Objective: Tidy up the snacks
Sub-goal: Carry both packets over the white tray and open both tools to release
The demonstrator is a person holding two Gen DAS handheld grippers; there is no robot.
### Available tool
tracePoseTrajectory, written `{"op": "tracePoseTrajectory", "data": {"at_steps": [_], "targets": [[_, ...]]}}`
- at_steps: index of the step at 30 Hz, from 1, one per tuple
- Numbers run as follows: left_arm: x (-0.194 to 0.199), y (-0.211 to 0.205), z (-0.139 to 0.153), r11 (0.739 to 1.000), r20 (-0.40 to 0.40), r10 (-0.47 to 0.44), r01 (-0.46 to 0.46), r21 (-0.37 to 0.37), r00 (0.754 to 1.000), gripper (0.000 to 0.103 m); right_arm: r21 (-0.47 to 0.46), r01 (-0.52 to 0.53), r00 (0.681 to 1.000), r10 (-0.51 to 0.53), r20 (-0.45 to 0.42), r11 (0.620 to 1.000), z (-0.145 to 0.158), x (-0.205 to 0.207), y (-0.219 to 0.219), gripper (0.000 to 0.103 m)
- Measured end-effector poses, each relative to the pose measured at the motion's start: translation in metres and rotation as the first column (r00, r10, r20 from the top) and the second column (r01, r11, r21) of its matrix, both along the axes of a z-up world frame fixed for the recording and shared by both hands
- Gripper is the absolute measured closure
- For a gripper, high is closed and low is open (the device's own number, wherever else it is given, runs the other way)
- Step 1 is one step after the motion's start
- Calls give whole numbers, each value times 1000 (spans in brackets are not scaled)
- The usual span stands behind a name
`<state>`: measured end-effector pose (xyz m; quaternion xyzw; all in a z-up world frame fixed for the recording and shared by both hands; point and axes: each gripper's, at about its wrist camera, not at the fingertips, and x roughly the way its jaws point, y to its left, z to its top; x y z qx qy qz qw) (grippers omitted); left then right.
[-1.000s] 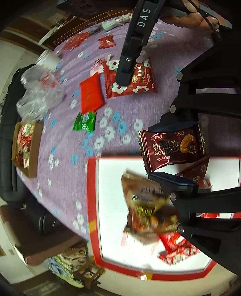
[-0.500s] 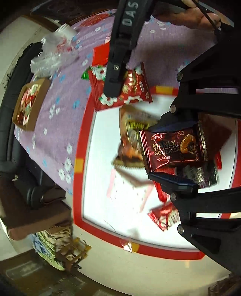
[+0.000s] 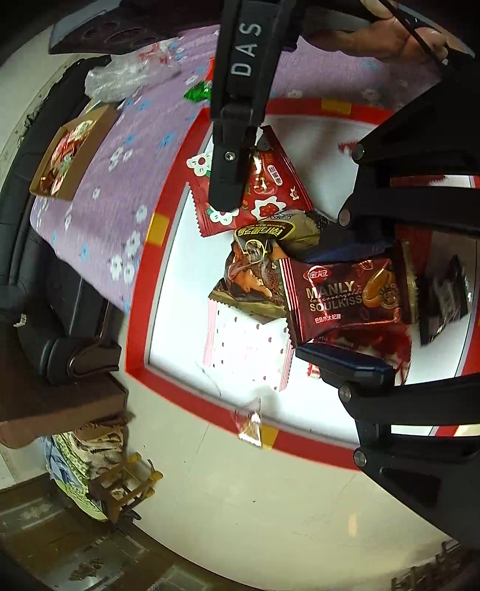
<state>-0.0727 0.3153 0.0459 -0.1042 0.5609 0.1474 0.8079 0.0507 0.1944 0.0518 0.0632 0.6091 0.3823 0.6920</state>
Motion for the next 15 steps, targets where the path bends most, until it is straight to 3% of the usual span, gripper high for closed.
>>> {"op": "tracePoseTrajectory", "data": {"at_steps": [7,10,12,14,15], "targets": [[-6,23,-10,998,-10,39,-39,-41,999,62,-35,-10,1000,11,24,999,-1,-6,22,83],[-6,22,-8,998,-14,59,-59,-14,998,62,-53,-12,1000,13,24,999,0,-9,25,65],[-6,21,-5,997,-20,80,-80,16,997,57,-49,18,999,-17,31,999,3,-9,15,45],[-5,20,-1,992,-15,111,-109,61,994,44,-42,59,997,-57,49,997,7,-8,-2,43],[-5,18,2,989,-7,123,-122,89,992,42,-38,73,996,-70,54,997,8,-7,-10,43]]}}
